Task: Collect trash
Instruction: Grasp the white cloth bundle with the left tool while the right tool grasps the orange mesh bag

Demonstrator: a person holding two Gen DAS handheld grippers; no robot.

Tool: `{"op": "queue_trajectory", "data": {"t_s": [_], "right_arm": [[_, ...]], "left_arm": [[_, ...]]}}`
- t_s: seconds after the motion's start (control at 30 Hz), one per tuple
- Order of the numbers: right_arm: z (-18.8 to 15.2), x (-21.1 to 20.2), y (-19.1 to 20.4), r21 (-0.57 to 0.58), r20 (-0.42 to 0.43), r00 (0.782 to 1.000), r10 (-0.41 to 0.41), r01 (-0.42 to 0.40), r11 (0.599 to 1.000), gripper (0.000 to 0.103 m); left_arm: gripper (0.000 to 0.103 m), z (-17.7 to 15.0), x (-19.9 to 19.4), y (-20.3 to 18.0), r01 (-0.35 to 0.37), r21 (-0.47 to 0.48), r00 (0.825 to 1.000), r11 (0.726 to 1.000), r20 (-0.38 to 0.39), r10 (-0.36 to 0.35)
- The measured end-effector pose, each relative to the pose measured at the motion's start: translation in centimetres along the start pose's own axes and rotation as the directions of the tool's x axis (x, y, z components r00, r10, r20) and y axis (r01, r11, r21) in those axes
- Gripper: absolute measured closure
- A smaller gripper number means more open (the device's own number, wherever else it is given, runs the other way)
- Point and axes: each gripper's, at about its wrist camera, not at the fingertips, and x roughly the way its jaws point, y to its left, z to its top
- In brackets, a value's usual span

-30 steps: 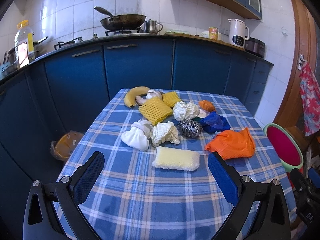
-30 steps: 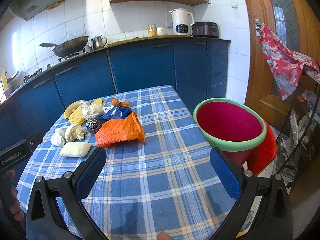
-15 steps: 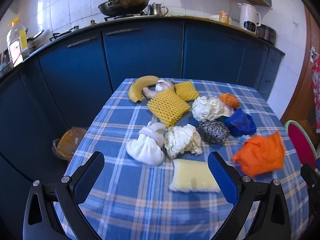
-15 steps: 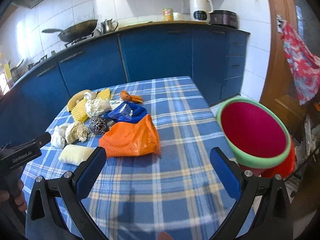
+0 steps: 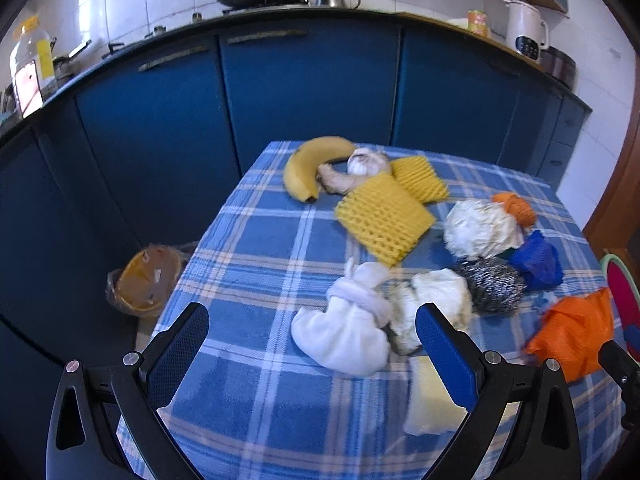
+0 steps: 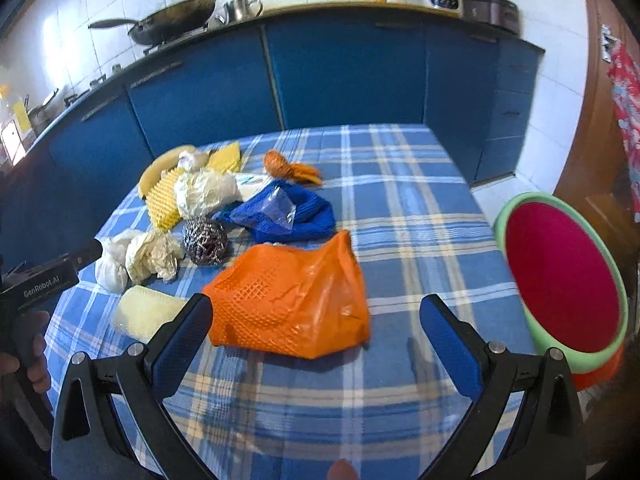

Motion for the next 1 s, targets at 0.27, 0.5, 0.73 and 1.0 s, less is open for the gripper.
{"op": "queue_trajectory", "data": {"t_s": [0.27, 0.5, 0.73, 1.0], "right_arm": [[0.3, 3.7, 0.2, -0.001, -0.106, 0.994, 0.006, -0.007, 1.000, 0.014], [-0.1, 5.5, 1.4, -0.005, -0.149, 0.987, -0.055, 0.055, 0.998, 0.036], [-0.3, 5.4, 2.3, -0.008, -0.151, 0.980, -0.127, 0.127, 0.992, 0.048], [-1.0, 4.1, 2.8, 0.001, -0.128, 0.988, -0.092, 0.092, 0.996, 0.091]], "left_arm": [[0.027, -0.6, 2.9, 0.4, 0.103, -0.035, 0.992, 0.994, -0.067, -0.105], [0.054, -1.3, 3.8, 0.1, 0.245, -0.058, 0.962, 0.968, -0.112, -0.250], [0.071, -1.5, 3.9, 0.6, 0.358, -0.113, 0.923, 0.927, -0.104, -0.369], [0.071, -1.4, 1.6, 1.6, 0.327, -0.129, 0.941, 0.936, -0.050, -0.336]]}}
